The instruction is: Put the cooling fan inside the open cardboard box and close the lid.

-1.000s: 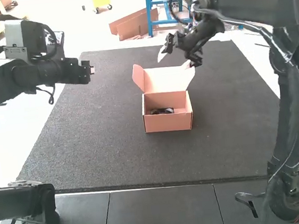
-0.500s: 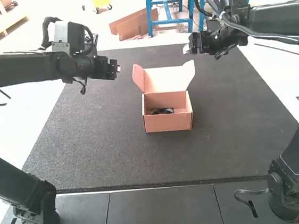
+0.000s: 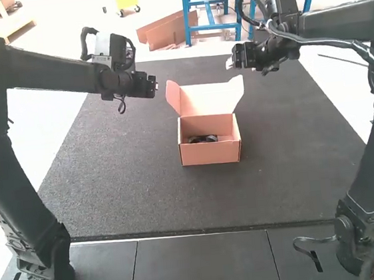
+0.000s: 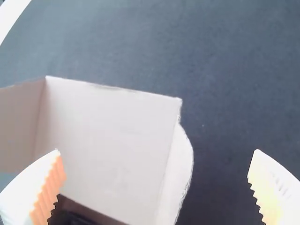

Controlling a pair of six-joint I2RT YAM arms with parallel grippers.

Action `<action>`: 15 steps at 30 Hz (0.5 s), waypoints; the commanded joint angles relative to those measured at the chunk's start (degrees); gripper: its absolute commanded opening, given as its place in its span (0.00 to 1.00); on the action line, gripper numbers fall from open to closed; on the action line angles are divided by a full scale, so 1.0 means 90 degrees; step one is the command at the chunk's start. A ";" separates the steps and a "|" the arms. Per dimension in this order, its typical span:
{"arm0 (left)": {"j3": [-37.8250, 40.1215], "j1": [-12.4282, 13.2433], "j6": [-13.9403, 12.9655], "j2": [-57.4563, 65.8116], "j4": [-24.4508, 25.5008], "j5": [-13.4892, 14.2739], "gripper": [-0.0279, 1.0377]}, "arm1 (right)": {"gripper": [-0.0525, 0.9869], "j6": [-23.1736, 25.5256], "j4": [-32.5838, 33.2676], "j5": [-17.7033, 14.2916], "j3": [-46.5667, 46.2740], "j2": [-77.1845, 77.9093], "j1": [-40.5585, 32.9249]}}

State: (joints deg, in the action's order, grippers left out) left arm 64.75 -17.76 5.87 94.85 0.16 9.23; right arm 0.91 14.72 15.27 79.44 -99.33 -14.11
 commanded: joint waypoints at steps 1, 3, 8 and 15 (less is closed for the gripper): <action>0.0413 -0.0048 0.0041 0.0252 -0.0077 0.0126 0.93 | 0.91 0.0065 0.0298 0.0306 0.0548 -0.0272 -0.0024; 0.0579 -0.0048 0.0032 0.0428 -0.0057 0.0117 0.93 | 0.88 0.0163 0.0552 0.0423 0.0783 -0.0458 -0.0014; 0.0823 -0.0058 0.0090 0.0662 -0.0126 -0.0216 0.93 | 0.82 0.0221 0.0718 0.0618 0.1086 -0.0702 0.0025; 0.0891 -0.0283 0.0237 0.0780 -0.0184 -0.0811 0.93 | 0.72 0.0192 0.0776 0.0677 0.1154 -0.0848 0.0064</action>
State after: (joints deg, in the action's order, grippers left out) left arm 70.81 -18.81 6.92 101.60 -0.95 5.69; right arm 2.39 21.76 19.97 87.85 -106.61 -14.06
